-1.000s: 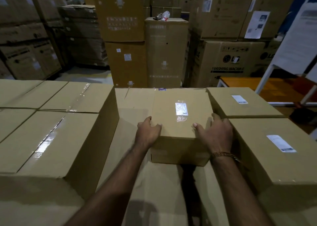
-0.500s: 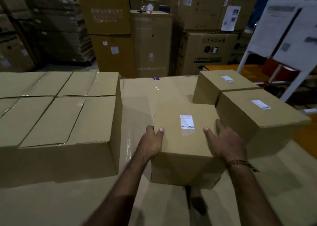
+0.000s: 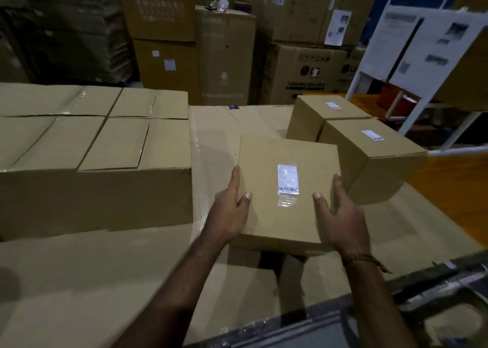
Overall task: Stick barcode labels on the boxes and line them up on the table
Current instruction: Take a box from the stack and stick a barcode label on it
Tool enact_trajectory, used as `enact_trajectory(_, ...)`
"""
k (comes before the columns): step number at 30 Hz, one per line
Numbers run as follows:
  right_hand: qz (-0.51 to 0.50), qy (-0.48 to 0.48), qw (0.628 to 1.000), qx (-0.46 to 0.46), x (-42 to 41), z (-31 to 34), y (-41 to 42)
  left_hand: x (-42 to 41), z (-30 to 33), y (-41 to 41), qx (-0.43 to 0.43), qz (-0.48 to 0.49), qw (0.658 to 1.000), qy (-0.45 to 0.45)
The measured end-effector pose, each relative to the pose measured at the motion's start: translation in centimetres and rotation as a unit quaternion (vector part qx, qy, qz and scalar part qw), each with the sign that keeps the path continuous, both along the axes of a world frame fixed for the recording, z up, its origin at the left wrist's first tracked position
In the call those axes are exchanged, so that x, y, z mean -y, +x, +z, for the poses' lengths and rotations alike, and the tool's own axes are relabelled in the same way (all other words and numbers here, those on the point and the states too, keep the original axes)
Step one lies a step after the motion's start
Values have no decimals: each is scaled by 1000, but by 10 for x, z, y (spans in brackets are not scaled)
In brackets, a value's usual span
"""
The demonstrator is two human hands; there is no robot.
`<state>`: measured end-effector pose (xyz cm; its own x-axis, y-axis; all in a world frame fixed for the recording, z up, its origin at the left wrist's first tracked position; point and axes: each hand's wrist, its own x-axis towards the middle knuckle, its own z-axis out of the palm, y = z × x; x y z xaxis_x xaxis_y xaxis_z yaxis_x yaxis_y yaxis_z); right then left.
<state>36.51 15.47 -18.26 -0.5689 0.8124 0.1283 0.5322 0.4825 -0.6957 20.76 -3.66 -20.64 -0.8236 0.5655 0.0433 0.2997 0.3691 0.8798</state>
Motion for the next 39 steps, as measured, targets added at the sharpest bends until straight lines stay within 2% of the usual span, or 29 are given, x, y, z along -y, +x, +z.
enact_trajectory(7,65,19,998,4,66,13,49,80,1,63,9,57,998,21)
enact_trajectory(16,145,0,989,20,170,12,65,207,3,116,25,156,987,-26)
enact_trajectory(26,210,-15,977,44,280,5,-12,332,7,68,47,214,974,-54)
enact_trajectory(33,206,-10,976,72,326,-4,-68,386,10,19,53,174,979,-96)
enact_trajectory(39,183,-1,979,85,339,-9,-80,399,10,-3,46,138,982,-119)
